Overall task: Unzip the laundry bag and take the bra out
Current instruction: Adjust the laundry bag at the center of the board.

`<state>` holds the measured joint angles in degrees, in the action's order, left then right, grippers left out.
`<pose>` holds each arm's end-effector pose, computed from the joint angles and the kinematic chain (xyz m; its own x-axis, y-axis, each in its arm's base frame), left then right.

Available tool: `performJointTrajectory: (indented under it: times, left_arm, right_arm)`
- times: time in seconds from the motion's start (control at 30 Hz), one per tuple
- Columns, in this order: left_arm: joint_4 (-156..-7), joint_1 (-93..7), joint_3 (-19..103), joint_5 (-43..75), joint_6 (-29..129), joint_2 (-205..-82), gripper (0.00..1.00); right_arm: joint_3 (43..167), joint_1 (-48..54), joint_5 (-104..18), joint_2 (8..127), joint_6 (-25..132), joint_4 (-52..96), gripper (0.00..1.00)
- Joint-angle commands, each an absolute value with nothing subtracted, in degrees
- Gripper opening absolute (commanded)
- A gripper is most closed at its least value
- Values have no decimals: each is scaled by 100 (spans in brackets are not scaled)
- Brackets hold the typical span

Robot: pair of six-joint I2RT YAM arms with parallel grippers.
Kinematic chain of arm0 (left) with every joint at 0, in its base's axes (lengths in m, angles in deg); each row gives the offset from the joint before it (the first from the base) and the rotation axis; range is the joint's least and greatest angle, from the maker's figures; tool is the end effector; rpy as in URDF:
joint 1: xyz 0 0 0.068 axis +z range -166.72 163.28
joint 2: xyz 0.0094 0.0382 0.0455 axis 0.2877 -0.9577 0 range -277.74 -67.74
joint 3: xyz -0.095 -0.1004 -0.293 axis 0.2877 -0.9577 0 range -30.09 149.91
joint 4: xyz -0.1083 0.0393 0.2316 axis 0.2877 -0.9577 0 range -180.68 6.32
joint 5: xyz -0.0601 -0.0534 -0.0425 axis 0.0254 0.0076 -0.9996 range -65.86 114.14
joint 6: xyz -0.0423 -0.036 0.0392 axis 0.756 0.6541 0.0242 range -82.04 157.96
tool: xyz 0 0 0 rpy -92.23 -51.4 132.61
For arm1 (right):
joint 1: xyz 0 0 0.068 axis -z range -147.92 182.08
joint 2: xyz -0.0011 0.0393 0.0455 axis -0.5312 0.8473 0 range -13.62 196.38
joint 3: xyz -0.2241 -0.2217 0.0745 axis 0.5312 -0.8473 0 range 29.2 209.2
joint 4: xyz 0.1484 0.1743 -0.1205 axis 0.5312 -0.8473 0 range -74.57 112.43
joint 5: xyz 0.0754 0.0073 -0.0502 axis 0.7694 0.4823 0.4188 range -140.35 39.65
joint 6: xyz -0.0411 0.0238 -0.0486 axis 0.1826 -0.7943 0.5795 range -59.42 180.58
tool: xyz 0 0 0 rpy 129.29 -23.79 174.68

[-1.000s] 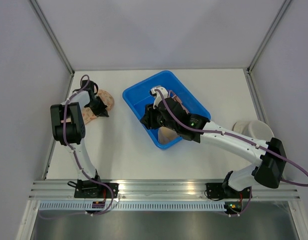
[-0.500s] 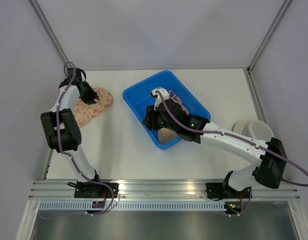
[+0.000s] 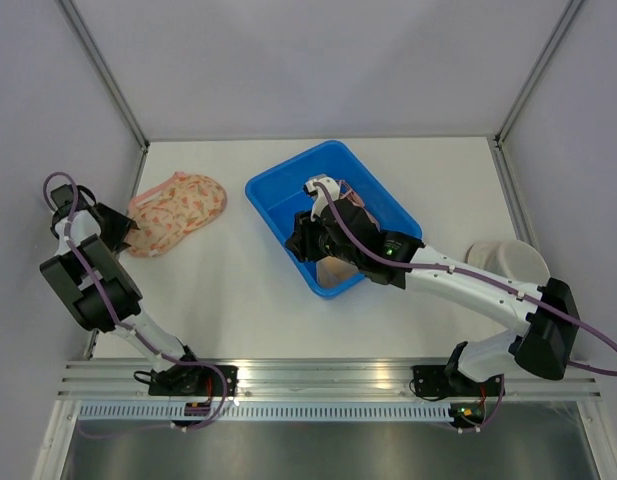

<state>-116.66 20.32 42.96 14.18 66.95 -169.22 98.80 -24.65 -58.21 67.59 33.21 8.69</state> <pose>0.3134 0.2247 0.2491 -0.3574 -0.8678 -0.3452 -0.8009 0.4749 -0.3648 0.1907 0.2772 0.3816 -0.5582 -0.0205 -0.8294 -0.5673 0.7388 0.3636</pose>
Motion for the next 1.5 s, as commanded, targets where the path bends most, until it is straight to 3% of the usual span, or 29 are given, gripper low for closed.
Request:
performJointTrajectory:
  times: [0.0, 0.47, 1.07, 1.47]
  left_arm:
    - [-11885, 2591, 3829, 1113, 7259, -17136, 57]
    - [-11111, 2486, 2915, 1060, 7337, -17251, 57]
    - [-11075, 1300, 2449, 1298, 7654, -16795, 49]
    - [-10961, 640, 1790, 1359, 7909, -16249, 51]
  right_arm:
    - [9811, -2452, -5870, 6575, 3474, 1056, 46]
    - [9872, -2434, -5835, 6716, 3527, 1100, 47]
    - [9969, -2434, -5826, 6601, 3466, 1039, 47]
    - [10671, -2443, -6256, 7102, 2210, 608, 53]
